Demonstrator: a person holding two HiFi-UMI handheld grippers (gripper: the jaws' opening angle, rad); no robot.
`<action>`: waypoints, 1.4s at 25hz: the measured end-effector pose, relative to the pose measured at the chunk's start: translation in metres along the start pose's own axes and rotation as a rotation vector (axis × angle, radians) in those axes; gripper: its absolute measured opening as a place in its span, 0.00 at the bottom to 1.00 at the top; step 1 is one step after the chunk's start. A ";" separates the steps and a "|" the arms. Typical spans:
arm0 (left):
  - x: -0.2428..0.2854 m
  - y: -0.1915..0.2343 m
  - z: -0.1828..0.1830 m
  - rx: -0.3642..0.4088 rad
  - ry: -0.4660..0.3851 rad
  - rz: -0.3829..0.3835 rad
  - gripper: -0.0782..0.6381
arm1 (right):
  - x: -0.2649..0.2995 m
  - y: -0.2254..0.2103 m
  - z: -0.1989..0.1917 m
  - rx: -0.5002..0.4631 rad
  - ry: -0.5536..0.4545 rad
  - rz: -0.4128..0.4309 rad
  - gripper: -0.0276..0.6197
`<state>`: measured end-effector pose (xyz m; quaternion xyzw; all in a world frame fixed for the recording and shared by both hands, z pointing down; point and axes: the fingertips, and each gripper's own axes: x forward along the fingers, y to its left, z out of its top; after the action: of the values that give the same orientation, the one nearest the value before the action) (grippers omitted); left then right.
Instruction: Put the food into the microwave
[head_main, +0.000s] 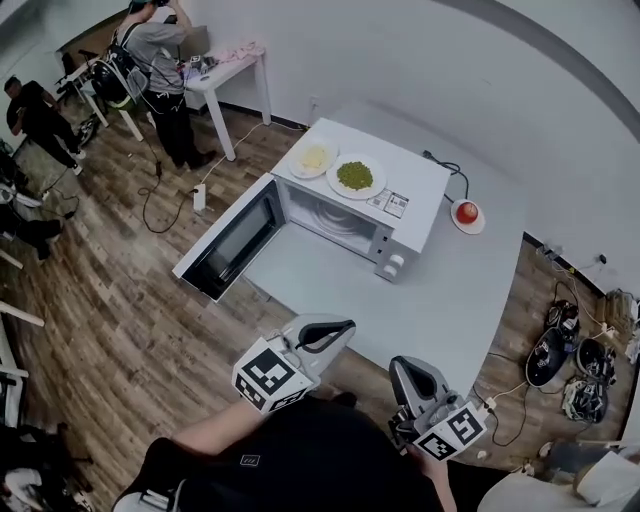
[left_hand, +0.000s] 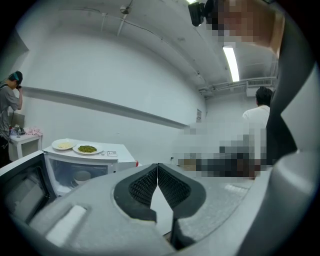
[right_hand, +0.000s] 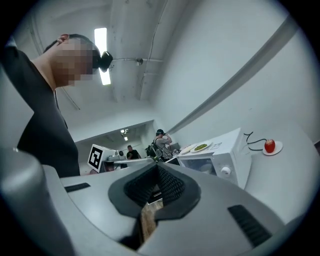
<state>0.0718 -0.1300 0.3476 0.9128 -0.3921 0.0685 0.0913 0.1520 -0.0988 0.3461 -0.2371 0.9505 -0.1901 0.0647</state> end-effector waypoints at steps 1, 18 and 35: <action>0.006 -0.009 0.002 0.015 0.003 -0.003 0.12 | -0.007 -0.001 0.006 -0.013 -0.013 0.001 0.06; 0.002 -0.013 0.022 0.067 -0.013 -0.032 0.12 | 0.008 0.013 0.029 -0.100 -0.061 0.015 0.06; -0.007 0.001 0.019 0.069 -0.032 -0.079 0.12 | 0.026 0.014 0.023 -0.128 -0.029 -0.037 0.06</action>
<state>0.0677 -0.1298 0.3278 0.9311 -0.3547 0.0635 0.0563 0.1282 -0.1069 0.3188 -0.2609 0.9552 -0.1266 0.0598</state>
